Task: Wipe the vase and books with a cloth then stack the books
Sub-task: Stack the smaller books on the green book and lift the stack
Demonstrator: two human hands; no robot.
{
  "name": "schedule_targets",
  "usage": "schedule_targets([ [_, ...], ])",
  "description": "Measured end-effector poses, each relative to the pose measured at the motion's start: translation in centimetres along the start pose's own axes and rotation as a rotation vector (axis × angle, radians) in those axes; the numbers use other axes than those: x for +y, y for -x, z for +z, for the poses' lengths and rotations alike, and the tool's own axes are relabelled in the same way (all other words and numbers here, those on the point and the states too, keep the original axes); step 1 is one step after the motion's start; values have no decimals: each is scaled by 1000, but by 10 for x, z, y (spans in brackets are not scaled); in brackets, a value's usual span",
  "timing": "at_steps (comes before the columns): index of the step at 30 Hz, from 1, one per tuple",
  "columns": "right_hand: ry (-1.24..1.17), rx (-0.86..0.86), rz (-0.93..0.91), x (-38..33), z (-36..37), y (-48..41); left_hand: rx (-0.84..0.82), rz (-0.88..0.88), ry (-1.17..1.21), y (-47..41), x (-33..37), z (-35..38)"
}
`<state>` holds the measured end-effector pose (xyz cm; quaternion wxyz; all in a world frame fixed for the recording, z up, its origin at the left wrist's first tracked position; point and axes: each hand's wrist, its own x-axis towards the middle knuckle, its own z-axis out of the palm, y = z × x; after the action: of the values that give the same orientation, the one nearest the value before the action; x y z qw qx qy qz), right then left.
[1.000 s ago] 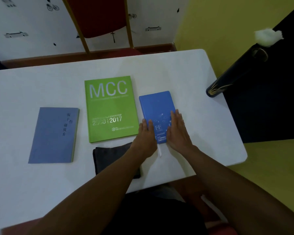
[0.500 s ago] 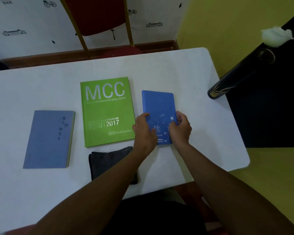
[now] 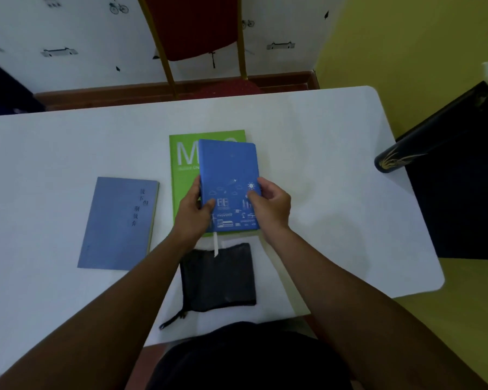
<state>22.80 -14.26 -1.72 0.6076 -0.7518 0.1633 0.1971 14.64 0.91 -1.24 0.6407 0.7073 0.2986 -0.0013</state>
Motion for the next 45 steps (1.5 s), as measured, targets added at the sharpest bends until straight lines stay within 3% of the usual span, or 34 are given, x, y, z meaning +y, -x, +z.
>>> schedule_targets([
  [9, 335, -17, -203, 11, 24, 13, -8, -17, -434, -8, -21, -29],
  [27, 412, -99, -222, -1, 35, 13, -8, 106, -573, -17, -31, -52],
  [41, 437, -76, -263, 4, 40, 19, -9, 71, -607, -8, -25, -56],
  [45, 652, -34, -458, 3, 54, 33, 13, 109, -692, -2, -25, -67],
])
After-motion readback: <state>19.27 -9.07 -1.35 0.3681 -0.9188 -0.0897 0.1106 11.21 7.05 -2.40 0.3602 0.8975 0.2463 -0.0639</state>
